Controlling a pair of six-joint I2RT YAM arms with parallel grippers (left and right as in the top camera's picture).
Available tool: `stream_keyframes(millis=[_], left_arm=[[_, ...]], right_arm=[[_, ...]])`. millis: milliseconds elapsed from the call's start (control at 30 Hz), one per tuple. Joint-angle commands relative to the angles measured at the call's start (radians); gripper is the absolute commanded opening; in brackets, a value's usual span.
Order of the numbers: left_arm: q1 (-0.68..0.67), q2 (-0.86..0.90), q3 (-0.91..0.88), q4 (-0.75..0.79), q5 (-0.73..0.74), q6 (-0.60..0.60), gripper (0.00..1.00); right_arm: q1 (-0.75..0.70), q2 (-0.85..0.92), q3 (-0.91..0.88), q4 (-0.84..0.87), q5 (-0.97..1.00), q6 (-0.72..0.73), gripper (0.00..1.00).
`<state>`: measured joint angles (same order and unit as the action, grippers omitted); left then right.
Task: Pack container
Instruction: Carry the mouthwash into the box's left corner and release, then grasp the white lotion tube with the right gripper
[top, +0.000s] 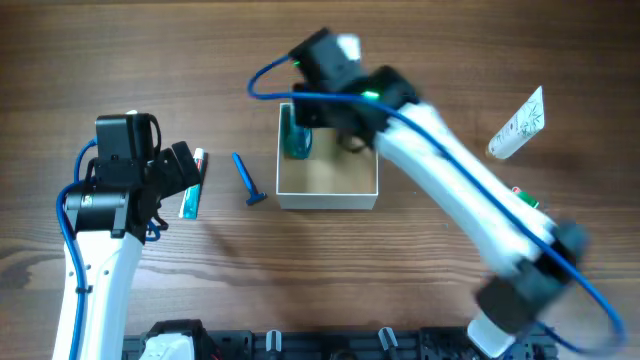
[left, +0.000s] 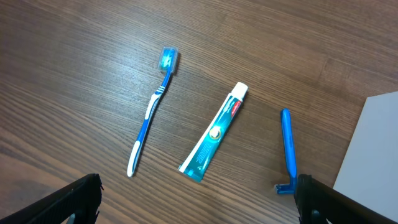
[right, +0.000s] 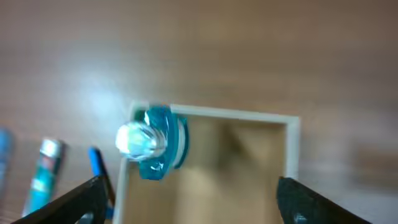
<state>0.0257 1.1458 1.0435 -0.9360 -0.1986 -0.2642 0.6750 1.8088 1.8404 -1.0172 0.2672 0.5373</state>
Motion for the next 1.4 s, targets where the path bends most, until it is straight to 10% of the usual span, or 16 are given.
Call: stream_keyframes(millis=[0,300,800,1233,1367], left_arm=[[0.006,0.003,0.016,-0.001,-0.034,0.021,1.0],[0.006,0.003,0.016,-0.001,-0.034,0.021,1.0],[0.006,0.003,0.016,-0.003,-0.034,0.021,1.0],[0.006,0.003,0.016,-0.004,-0.034,0.021,1.0],[0.006,0.003,0.016,-0.019,-0.034,0.021,1.0]], right_arm=[[-0.098,-0.204,0.018,-0.033,0.129,-0.013,0.93],[-0.744,-0.272,-0.003,-0.225,-0.14,-0.339,0.98],[-0.884,-0.065,-0.325,-0.011,-0.235,-0.461,0.91],[-0.884,-0.011,-0.327,0.022,-0.232,-0.429,0.12],[-0.884,-0.011,-0.327,0.021,-0.232,-0.43,0.04]])
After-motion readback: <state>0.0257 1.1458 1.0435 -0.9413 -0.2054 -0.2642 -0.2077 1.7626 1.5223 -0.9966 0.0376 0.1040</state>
